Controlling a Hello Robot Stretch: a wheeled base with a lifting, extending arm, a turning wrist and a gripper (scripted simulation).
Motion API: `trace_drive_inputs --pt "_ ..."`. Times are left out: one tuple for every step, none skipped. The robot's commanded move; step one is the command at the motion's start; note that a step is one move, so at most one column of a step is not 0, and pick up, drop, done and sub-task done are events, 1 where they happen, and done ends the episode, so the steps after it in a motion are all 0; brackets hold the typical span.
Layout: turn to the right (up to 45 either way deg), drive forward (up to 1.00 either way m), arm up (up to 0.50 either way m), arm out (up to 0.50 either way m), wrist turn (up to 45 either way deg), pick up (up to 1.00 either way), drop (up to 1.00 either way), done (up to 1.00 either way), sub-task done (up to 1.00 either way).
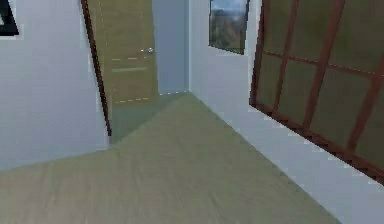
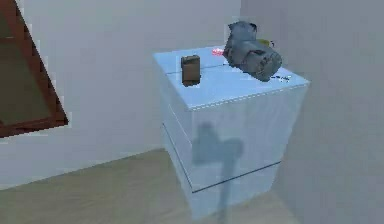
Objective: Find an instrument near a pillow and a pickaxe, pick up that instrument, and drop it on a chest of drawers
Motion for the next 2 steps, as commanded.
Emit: trace_drive_inputs --pt "0.0 0.8 0.0 0.0 0.0 0.0 0.0 0.0 0.0" --pt "-45.0 0.0 0.0 0.0 0.0 0.0 0.0 0.0 0.0"
